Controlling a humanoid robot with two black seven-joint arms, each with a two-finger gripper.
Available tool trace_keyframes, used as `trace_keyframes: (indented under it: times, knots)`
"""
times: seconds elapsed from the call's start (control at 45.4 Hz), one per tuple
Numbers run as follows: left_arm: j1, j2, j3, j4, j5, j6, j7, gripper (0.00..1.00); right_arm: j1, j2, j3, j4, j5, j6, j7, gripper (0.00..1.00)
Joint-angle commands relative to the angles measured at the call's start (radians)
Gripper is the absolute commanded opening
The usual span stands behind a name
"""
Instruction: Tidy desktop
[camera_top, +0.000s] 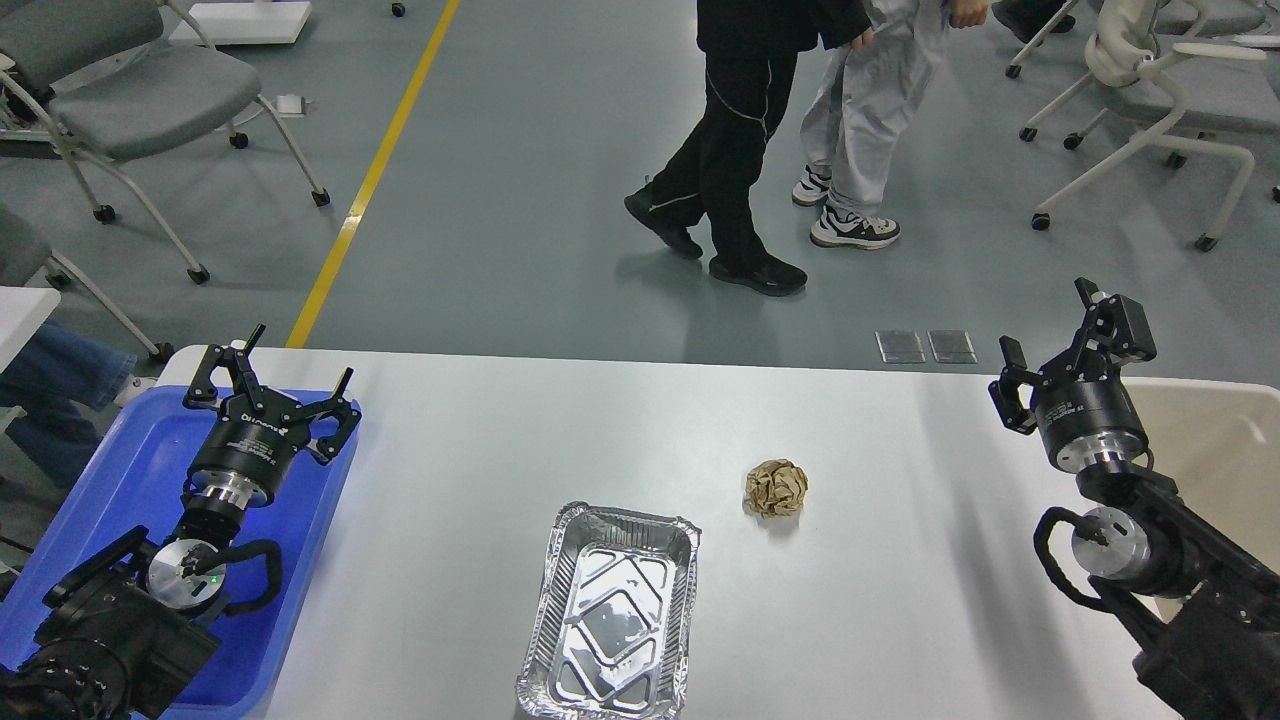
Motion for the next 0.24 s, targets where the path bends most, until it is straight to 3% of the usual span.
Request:
trace_keyframes:
  times: [0.0,0.22]
  knots:
    - [0.000,-0.001,0.000,0.001,0.000,0.000,0.000,1.00,0.000,0.009,0.018,-0.002,0.003,0.038,0.001,1.00]
    - [0.000,0.001,0.000,0.001,0.000,0.000,0.000,1.00,0.000,0.012,0.020,-0.010,0.010,0.038,0.001,1.00]
